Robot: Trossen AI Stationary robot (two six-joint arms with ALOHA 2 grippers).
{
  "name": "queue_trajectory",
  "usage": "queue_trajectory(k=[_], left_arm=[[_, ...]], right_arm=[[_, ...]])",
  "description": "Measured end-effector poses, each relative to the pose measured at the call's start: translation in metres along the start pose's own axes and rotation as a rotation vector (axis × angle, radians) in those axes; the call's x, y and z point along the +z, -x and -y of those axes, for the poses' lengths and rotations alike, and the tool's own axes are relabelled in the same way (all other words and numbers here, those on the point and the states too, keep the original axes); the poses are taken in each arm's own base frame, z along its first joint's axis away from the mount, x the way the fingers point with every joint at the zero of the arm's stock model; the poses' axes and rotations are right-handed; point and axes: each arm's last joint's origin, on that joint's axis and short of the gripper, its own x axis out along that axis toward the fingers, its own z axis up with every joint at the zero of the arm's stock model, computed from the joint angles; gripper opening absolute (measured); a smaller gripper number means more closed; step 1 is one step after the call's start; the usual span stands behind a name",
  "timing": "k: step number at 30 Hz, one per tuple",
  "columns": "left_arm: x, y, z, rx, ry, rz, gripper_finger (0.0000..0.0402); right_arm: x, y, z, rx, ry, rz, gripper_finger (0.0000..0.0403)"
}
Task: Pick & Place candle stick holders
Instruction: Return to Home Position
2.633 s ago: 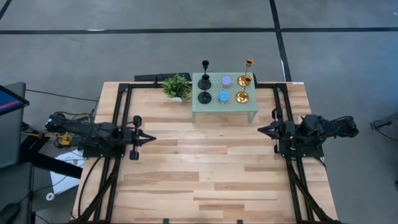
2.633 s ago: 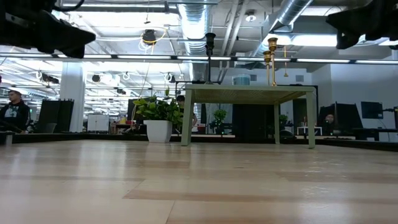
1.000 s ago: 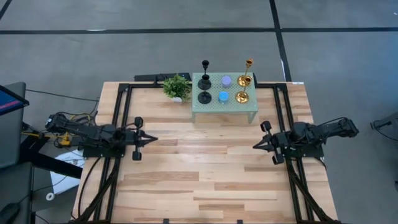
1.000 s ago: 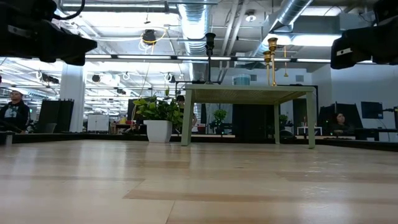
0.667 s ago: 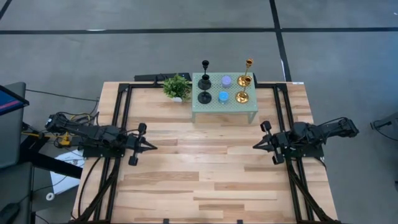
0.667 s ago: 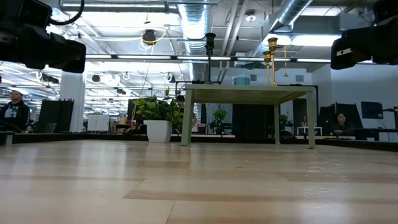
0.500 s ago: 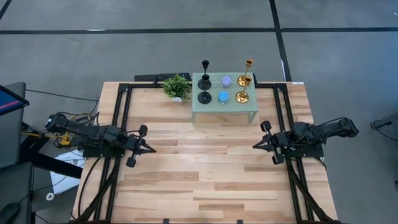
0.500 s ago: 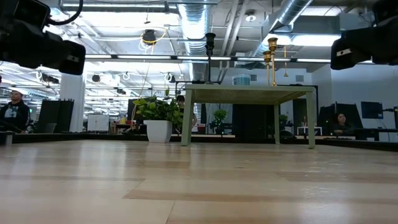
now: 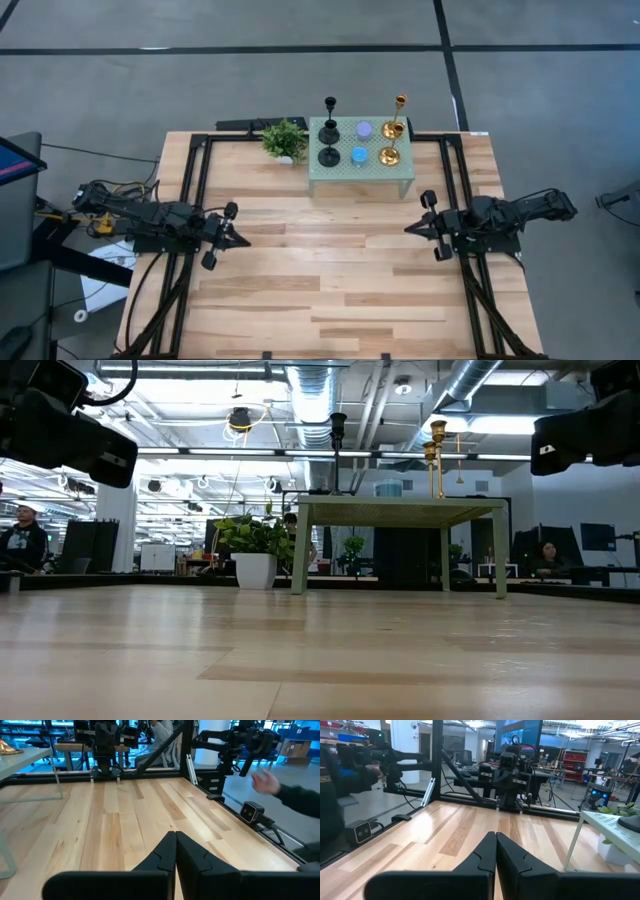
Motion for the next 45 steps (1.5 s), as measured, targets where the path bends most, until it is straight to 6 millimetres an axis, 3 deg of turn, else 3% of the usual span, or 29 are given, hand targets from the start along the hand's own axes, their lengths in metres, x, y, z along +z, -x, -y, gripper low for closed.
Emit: queue_trajectory(k=[13,45], left_arm=[[0.000,-0.001,0.004,-0.020,0.003,-0.004,0.0006],[-0.022,-0.013,0.012,-0.074,-0.013,-0.256,0.0006]], right_arm=[[0.000,0.000,0.000,0.000,0.000,-0.002,0.0000],[0.000,0.000,0.000,0.001,0.001,-0.005,0.0000]])
